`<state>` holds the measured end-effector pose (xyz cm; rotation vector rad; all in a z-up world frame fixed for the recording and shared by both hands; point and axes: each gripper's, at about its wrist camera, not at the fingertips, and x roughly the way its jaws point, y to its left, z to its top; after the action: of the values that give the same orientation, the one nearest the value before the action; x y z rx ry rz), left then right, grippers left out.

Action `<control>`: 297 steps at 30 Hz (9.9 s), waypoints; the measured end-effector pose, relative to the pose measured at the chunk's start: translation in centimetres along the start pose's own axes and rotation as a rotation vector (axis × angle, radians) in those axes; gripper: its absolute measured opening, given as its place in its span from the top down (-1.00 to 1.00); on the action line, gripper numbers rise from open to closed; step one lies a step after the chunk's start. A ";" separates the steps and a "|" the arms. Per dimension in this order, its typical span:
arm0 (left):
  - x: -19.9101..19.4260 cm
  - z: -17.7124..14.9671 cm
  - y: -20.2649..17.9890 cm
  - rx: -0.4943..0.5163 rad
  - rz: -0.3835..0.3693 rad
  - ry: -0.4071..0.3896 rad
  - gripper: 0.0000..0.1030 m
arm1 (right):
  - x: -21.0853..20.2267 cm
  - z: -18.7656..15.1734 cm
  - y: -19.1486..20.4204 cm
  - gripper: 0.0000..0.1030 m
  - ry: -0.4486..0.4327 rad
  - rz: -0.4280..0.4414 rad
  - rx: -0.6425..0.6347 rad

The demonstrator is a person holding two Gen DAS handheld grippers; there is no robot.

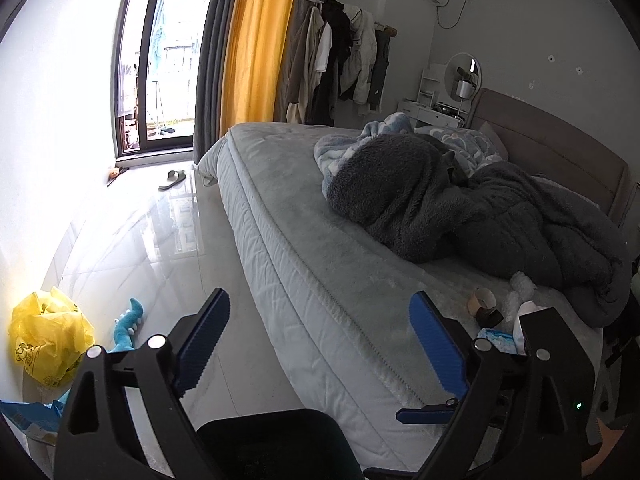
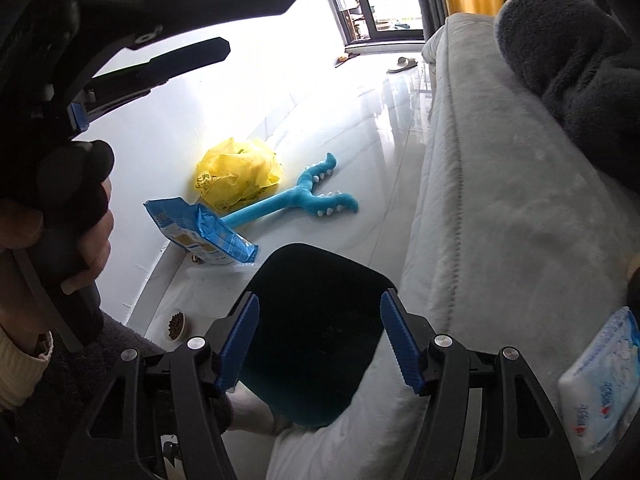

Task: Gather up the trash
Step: 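Swing the left tool back toward the wet-wipe pack on the bed, then grasp the wet-wipe pack with the left tool while the right tool grasps the white sock, then carry the wet-wipe pack over the bin and open the left tool, then lower the white sock into the bin and open the right tool, then move both tools back toward the tape roll and items on the bed, then close the left tool on the second white sock on the bed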

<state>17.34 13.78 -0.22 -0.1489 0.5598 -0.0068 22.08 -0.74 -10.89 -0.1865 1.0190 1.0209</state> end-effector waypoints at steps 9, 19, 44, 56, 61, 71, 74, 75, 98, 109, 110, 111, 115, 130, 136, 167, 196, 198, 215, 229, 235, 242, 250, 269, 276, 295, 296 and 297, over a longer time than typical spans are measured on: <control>1.4 0.4 -1.9 -0.003 -0.020 0.005 -0.82 | -4.3 -1.6 -2.6 -0.27 -0.085 -0.121 -0.031; 3.5 -0.2 -5.6 0.032 -0.061 0.042 -0.83 | -9.3 -3.2 -6.7 -0.34 -0.195 -0.243 -0.003; 7.3 -2.8 -12.7 0.136 -0.222 0.170 -0.83 | -13.9 -6.7 -13.1 -0.41 -0.264 -0.508 0.102; 8.6 -4.6 -16.4 0.203 -0.310 0.258 -0.83 | -15.7 -8.8 -18.4 0.14 -0.301 -0.446 0.343; 9.5 -5.7 -17.9 0.246 -0.314 0.299 -0.83 | -16.4 -8.9 -18.2 0.15 -0.337 -0.404 0.350; 11.1 -7.3 -19.0 0.270 -0.307 0.361 -0.82 | -18.7 -9.0 -18.0 0.15 -0.446 -0.328 0.376; 11.6 -7.9 -19.4 0.281 -0.300 0.372 -0.74 | -18.8 -8.6 -17.8 0.15 -0.454 -0.313 0.372; 11.7 -8.1 -19.5 0.289 -0.296 0.376 -0.69 | -18.8 -8.4 -17.7 0.15 -0.455 -0.309 0.369; 10.3 -7.1 -16.0 0.209 -0.298 0.351 -0.07 | -16.5 -4.8 -14.6 0.15 -0.448 -0.284 0.309; 9.3 -6.8 -11.1 0.159 -0.226 0.340 -0.07 | -13.0 -2.1 -11.7 0.15 -0.418 -0.234 0.252; 9.3 -6.8 -10.6 0.154 -0.218 0.342 -0.07 | -12.8 -2.0 -11.3 0.15 -0.415 -0.230 0.247; 9.3 -6.8 -10.0 0.151 -0.206 0.345 -0.07 | -12.5 -1.7 -11.0 0.15 -0.411 -0.226 0.242; 8.9 -6.7 -7.5 0.140 -0.136 0.346 -0.07 | -11.1 -0.7 -9.6 0.15 -0.395 -0.211 0.211; 8.8 -8.9 1.5 0.041 -0.034 0.457 -0.07 | -4.7 2.7 -4.3 0.15 -0.321 -0.117 0.133; 8.9 -10.9 4.5 0.010 -0.001 0.545 -0.07 | -1.8 3.6 -2.1 0.15 -0.277 -0.077 0.099; 2.9 -13.1 14.0 -0.100 0.034 0.523 -0.57 | 11.7 3.6 4.6 0.15 0.052 -0.012 0.034; -4.1 -4.9 11.5 -0.030 0.075 0.093 -0.58 | 18.3 0.1 5.4 0.10 0.356 -0.076 -0.015; -4.1 -4.6 11.4 -0.033 0.059 0.093 -0.60 | 18.2 0.0 5.4 0.06 0.369 -0.074 -0.016; -4.1 -1.8 7.7 -0.012 0.039 -0.006 -0.83 | 13.3 -0.3 5.3 -0.39 0.327 -0.048 -0.040; -1.3 -1.0 3.6 0.008 0.039 0.027 -0.86 | 4.6 0.8 4.0 -0.41 0.085 -0.010 -0.069; -0.5 -0.4 1.6 0.007 0.011 0.017 -0.87 | 1.5 0.5 2.0 -0.44 0.017 -0.052 -0.067; 0.3 0.3 -1.2 0.016 -0.043 0.005 -0.87 | -1.7 -0.6 -1.7 -0.44 -0.025 -0.120 -0.021; 2.1 0.7 -5.0 0.032 -0.104 0.014 -0.87 | -5.0 -2.4 -4.7 -0.44 -0.072 -0.188 0.013; 6.5 -0.8 -14.1 0.078 -0.243 0.074 -0.87 | -13.3 -8.0 -12.1 -0.44 -0.214 -0.381 0.092; 7.8 -1.6 -16.8 0.108 -0.281 0.099 -0.87 | -14.8 -9.6 -14.4 -0.44 -0.229 -0.409 0.140; 10.1 -2.9 -22.9 0.159 -0.366 0.136 -0.87 | -15.9 -14.0 -18.6 -0.11 -0.209 -0.372 0.216; 10.3 -3.1 -23.3 0.165 -0.369 0.138 -0.87 | -15.8 -14.2 -18.7 -0.02 -0.205 -0.367 0.215; 10.4 -3.2 -23.5 0.168 -0.373 0.139 -0.87 | -15.6 -14.3 -18.7 0.02 -0.199 -0.366 0.213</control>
<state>25.22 -10.41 -5.06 -0.0877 0.6609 -0.4283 25.78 -28.74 -12.41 -0.0888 0.8655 0.5812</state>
